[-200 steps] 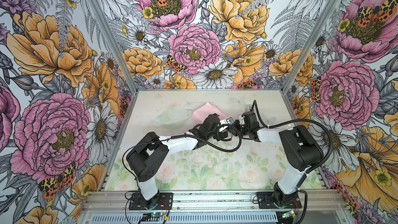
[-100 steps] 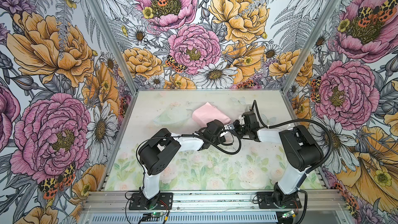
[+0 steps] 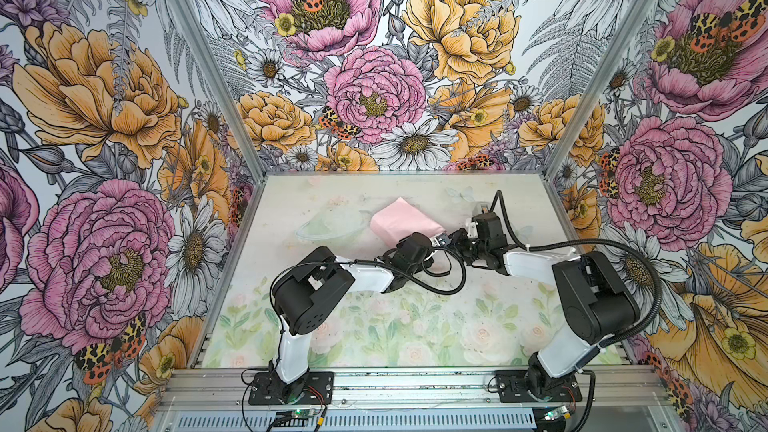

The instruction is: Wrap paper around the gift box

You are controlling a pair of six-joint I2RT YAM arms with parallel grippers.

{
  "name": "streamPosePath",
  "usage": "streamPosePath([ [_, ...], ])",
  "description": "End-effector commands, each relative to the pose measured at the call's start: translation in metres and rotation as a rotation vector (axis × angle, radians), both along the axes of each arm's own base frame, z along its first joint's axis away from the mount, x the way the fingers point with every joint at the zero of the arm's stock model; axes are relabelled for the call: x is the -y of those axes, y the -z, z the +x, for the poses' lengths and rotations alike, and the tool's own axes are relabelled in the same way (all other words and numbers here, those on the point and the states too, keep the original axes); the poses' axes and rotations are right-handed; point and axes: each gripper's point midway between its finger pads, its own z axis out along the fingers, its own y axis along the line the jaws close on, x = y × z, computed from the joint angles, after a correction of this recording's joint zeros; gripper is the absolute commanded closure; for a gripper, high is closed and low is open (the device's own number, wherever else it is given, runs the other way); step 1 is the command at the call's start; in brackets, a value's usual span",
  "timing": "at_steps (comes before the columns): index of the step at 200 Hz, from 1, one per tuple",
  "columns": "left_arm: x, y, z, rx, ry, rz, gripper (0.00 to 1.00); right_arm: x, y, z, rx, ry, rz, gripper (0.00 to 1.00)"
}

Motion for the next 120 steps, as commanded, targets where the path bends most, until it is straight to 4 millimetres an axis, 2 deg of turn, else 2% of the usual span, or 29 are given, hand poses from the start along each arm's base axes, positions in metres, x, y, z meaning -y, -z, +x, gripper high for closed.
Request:
streamPosePath([
  [1,-0.025,0.047,-0.014,-0.127,-0.027,0.064,0.38,0.030,-0.020,0.003,0.063,0.017,-0.083,0.54],
  [13,-0.026,0.047,-0.014,-0.132,-0.024,0.058,0.39,0.037,-0.029,0.008,0.086,-0.007,-0.136,0.49],
  [27,-0.027,0.048,-0.016,-0.141,-0.016,0.052,0.39,0.034,-0.036,0.018,0.097,-0.053,-0.166,0.46],
  [31,-0.027,0.048,-0.016,-0.143,-0.013,0.051,0.39,0.032,-0.035,0.021,0.090,-0.069,-0.170,0.45],
  [40,-0.028,0.048,-0.018,-0.147,-0.004,0.046,0.39,0.026,-0.032,0.025,0.077,-0.107,-0.180,0.35],
  [46,-0.028,0.048,-0.019,-0.148,0.003,0.044,0.39,0.023,-0.030,0.028,0.071,-0.126,-0.193,0.34],
  [85,-0.029,0.051,-0.020,-0.164,0.035,0.040,0.39,0.002,-0.022,0.050,0.063,-0.222,-0.223,0.35],
  [102,-0.031,0.052,-0.019,-0.169,0.039,0.039,0.39,-0.012,-0.016,0.054,0.055,-0.274,-0.224,0.36],
  [120,-0.033,0.051,-0.018,-0.171,0.038,0.037,0.39,-0.018,-0.010,0.055,0.040,-0.303,-0.234,0.39],
])
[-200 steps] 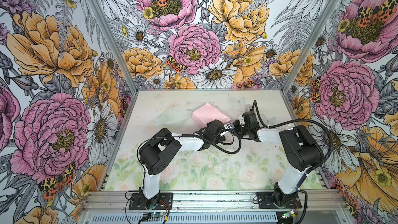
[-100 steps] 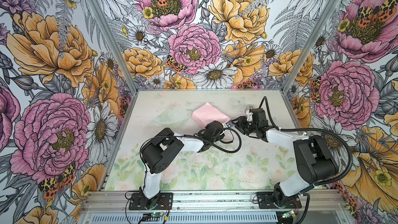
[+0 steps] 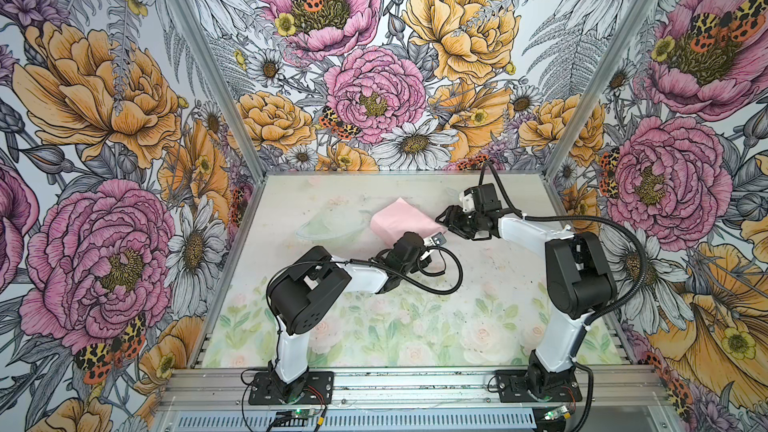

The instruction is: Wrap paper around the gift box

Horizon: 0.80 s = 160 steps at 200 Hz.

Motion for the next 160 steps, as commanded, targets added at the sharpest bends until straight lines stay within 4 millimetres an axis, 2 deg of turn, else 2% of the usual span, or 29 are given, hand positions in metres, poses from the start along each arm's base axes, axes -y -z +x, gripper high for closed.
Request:
streamPosePath([
  [1,-0.031,0.052,-0.018,-0.156,-0.010,0.113,0.40,-0.011,0.003,-0.005,-0.017,-0.080,-0.024,0.39],
  [49,-0.031,0.056,-0.018,-0.181,-0.001,0.097,0.40,-0.002,0.028,-0.019,-0.087,-0.070,-0.074,0.60],
  [70,-0.031,0.057,-0.018,-0.191,0.016,0.091,0.41,0.002,0.032,-0.026,-0.106,-0.062,-0.075,0.63],
  [131,-0.031,0.066,-0.016,-0.231,0.051,0.077,0.41,0.008,0.027,-0.039,-0.109,-0.029,-0.072,0.66],
  [160,-0.032,0.071,-0.017,-0.247,0.037,0.072,0.42,0.032,0.003,-0.036,-0.032,0.043,-0.086,0.55],
])
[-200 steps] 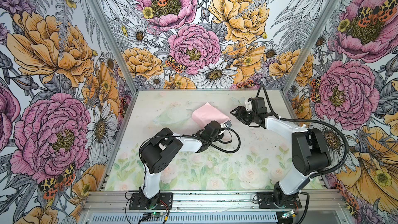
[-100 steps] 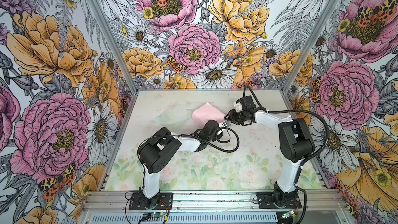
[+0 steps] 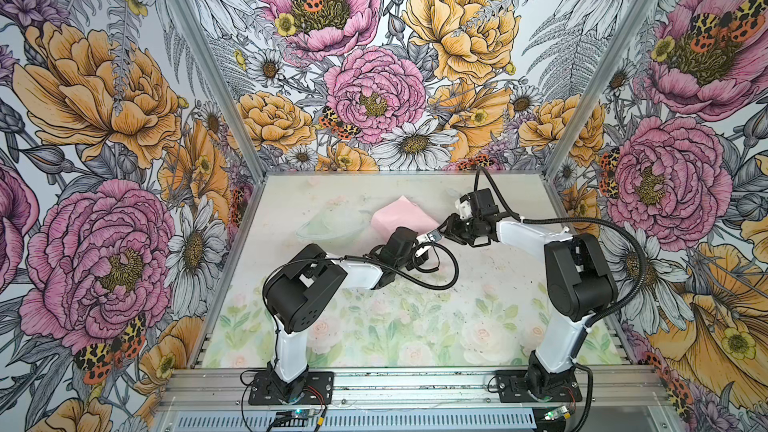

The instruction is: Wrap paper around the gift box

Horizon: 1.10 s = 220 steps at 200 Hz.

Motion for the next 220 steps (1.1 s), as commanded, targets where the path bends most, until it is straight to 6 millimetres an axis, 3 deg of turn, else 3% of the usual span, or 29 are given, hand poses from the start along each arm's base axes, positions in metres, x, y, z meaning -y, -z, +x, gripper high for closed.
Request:
streamPosePath([
  [1,-0.030,0.072,-0.022,-0.206,-0.022,0.136,0.42,0.028,-0.009,-0.010,0.007,0.079,-0.051,0.55],
  [30,-0.031,0.074,-0.023,-0.221,-0.035,0.118,0.43,0.050,-0.023,-0.024,0.059,0.149,-0.037,0.57],
  [85,-0.031,0.076,-0.026,-0.237,-0.038,0.101,0.44,0.023,0.004,-0.058,0.016,0.165,0.065,0.73],
  [159,-0.029,0.076,-0.027,-0.243,-0.029,0.093,0.45,-0.020,0.011,-0.039,0.036,0.132,0.121,0.82],
  [220,-0.029,0.079,-0.030,-0.257,-0.024,0.086,0.45,-0.030,0.015,-0.023,0.039,0.130,0.132,0.84],
])
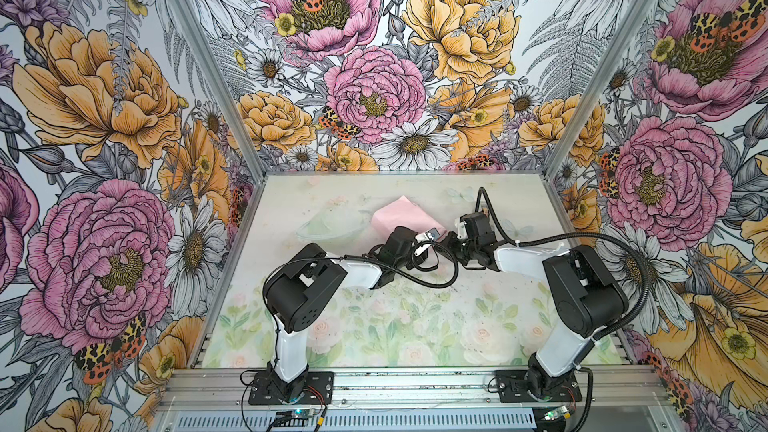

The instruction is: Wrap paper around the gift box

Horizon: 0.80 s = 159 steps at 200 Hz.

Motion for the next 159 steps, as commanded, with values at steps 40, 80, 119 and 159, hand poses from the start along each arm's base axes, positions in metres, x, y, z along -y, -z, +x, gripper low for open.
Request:
streamPosePath([
  [40,-0.029,0.082,-0.031,-0.246,-0.011,0.124,0.46,-0.006,-0.020,0.026,0.079,0.031,0.020,0.86],
  [80,-0.030,0.082,-0.032,-0.251,-0.009,0.124,0.47,-0.003,-0.029,0.037,0.112,0.055,0.032,0.87],
  [119,-0.031,0.084,-0.033,-0.257,-0.014,0.124,0.49,0.014,-0.041,0.037,0.144,0.087,0.034,0.86],
  [159,-0.031,0.084,-0.033,-0.261,-0.017,0.117,0.49,0.051,-0.055,0.023,0.179,0.109,0.000,0.83],
])
